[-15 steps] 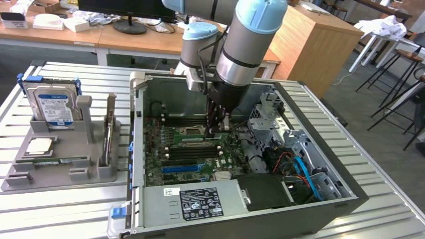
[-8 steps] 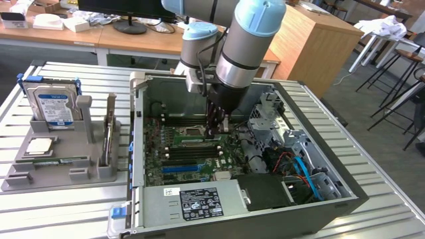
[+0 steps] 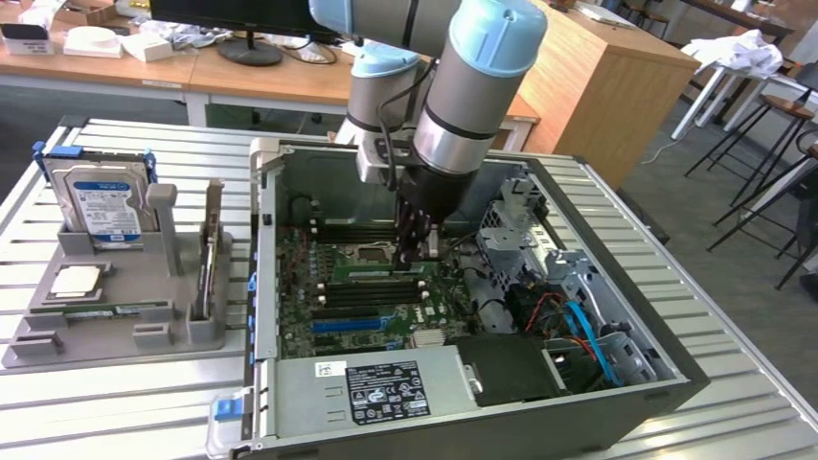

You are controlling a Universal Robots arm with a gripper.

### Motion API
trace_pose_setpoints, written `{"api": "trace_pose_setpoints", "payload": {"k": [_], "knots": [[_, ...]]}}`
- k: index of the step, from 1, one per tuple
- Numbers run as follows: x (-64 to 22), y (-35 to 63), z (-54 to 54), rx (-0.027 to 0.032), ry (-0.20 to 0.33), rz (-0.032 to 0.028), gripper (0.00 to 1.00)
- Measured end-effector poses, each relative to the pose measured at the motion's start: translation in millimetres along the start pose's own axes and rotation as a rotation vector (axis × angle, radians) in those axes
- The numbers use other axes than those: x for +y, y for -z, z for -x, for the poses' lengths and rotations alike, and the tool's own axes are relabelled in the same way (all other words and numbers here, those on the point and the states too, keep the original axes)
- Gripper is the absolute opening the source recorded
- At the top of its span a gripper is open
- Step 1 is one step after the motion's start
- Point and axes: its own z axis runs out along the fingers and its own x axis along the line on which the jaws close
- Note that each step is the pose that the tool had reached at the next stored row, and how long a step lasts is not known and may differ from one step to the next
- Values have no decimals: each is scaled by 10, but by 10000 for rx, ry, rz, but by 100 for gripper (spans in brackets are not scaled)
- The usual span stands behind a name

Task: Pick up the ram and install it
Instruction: 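Insert the ram into the slot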

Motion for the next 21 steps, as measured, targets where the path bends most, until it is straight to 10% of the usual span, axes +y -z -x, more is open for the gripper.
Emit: {"api": "trace_pose_setpoints", "payload": {"k": [21], "knots": [[4,-132,-7,0,0,-7,11]]}}
